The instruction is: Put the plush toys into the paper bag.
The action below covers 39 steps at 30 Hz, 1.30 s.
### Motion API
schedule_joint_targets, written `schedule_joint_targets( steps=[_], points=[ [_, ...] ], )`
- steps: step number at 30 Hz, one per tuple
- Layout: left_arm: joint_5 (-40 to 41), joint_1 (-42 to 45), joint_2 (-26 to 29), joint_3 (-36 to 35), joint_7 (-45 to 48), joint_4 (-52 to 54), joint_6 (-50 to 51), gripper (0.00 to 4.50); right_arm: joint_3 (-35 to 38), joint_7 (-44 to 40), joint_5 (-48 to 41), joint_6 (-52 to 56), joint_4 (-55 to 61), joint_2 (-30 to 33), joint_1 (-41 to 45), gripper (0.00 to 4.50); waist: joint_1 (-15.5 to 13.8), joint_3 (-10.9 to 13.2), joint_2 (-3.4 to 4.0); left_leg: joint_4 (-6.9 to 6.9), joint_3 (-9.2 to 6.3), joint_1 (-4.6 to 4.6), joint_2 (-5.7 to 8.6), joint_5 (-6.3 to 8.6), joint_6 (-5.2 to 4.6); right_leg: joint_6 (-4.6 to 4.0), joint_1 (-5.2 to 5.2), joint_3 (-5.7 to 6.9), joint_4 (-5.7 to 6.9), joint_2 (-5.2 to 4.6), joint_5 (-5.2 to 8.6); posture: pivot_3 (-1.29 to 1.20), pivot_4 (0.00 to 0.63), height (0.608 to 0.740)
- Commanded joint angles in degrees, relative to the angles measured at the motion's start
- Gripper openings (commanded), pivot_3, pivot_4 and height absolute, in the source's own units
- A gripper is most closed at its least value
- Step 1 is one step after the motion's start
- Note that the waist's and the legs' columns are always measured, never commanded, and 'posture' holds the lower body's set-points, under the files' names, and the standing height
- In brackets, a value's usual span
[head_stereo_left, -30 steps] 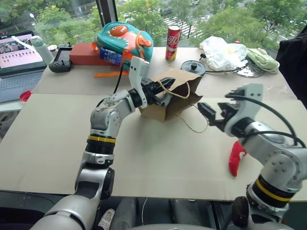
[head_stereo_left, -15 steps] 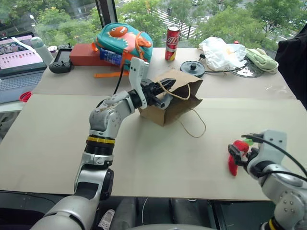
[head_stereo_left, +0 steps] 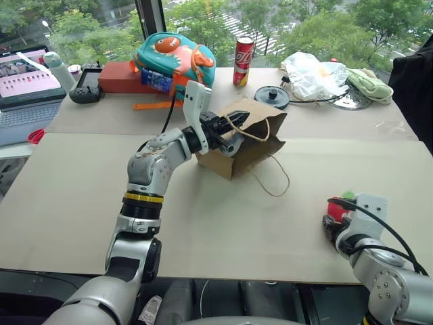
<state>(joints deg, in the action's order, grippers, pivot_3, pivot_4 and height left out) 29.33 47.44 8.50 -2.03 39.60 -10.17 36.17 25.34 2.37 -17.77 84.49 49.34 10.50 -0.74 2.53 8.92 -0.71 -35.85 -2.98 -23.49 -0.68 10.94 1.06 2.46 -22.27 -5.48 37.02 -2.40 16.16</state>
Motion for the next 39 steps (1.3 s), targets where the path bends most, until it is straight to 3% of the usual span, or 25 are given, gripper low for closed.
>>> schedule_joint_targets(
  steps=[1, 5, 9, 12, 17, 25, 36, 39],
  points=[
    [0.8, 2.1, -0.2, -0.5, 0.2, 0.4, -0.6, 0.0, 0.4, -1.6, 0.5, -3.4, 1.4, 1.1, 2.3, 0.63, 0.0, 0.0, 0.0, 0.0, 0.0, 0.0, 0.0, 0.0, 0.0, 0.0, 0.0, 0.0, 0.0, 0.0, 0.0, 0.0, 0.15, 0.739],
    [1.8, 2.7, -0.6, -1.6, -0.5, -0.3, 0.2, 0.0, 5.0, -5.2, -2.9, -3.1, 4.2, -1.1, 11.4, 0.63, 0.2, 0.0, 0.0, -0.01, 0.01, 0.02, 0.0, 0.0, 0.0, 0.0, -0.01, -0.01, 0.02, 0.01, 0.0, 0.0, 0.15, 0.739],
    [2.0, 3.0, -0.6, -1.8, -0.5, -0.6, 0.4, 0.0, 8.7, -9.2, -7.1, 4.9, 6.8, -5.5, 23.2, 0.63, 0.1, 0.0, 0.0, 0.03, -0.04, 0.04, -0.02, -0.01, 0.01, 0.0, -0.01, 0.02, 0.04, 0.04, 0.0, 0.0, 0.15, 0.739],
    [2.2, 3.2, -0.7, -2.0, -0.6, -0.7, 0.5, 0.0, 7.0, -9.7, -8.3, 7.9, 6.8, -7.8, 25.9, 0.63, 0.0, 0.0, 0.01, 0.07, -0.1, 0.01, -0.02, 0.0, 0.0, -0.4, -0.02, 0.06, 0.05, 0.05, -0.23, 0.0, 0.15, 0.739],
    [2.5, 3.5, -1.0, -1.9, -0.8, -0.8, 0.5, 0.0, -2.8, -6.0, -6.0, 7.7, 0.7, -13.4, 29.0, 0.63, 0.0, 0.0, 0.01, 0.07, -0.1, -0.14, 0.05, 0.0, 0.0, -0.41, -0.11, 0.06, 0.01, -0.05, -0.24, 0.0, 0.15, 0.739],
    [2.5, 3.2, -1.4, -1.3, -0.6, -0.1, 0.6, 0.0, -13.4, -4.3, -1.5, -5.3, -18.6, -14.9, 33.8, 0.63, 0.1, 0.0, 0.02, 0.07, -0.09, -0.03, 0.03, -0.02, 0.03, -0.41, -0.1, 0.07, 0.06, -0.03, -0.24, 0.0, 0.15, 0.739],
    [2.3, 2.8, -1.5, -0.3, -0.3, 0.5, 0.5, 0.0, -12.5, -6.3, 0.6, -26.3, -51.3, -12.3, 48.5, 0.63, 0.2, 0.0, 0.02, 0.11, -0.08, -0.02, 0.03, -0.02, 0.03, -0.43, -0.12, 0.07, 0.08, -0.03, -0.25, 0.0, 0.15, 0.739],
    [2.4, 2.7, -1.5, -0.1, -0.3, 0.7, 0.6, 0.0, -12.4, -5.8, 0.8, -29.5, -54.9, -12.0, 50.5, 1.44, 0.2, 0.0, 0.02, 0.14, -0.09, -0.03, 0.02, -0.02, 0.02, -0.44, -0.13, 0.07, 0.08, -0.03, -0.26, 0.0, 0.15, 0.739]
  ],
)
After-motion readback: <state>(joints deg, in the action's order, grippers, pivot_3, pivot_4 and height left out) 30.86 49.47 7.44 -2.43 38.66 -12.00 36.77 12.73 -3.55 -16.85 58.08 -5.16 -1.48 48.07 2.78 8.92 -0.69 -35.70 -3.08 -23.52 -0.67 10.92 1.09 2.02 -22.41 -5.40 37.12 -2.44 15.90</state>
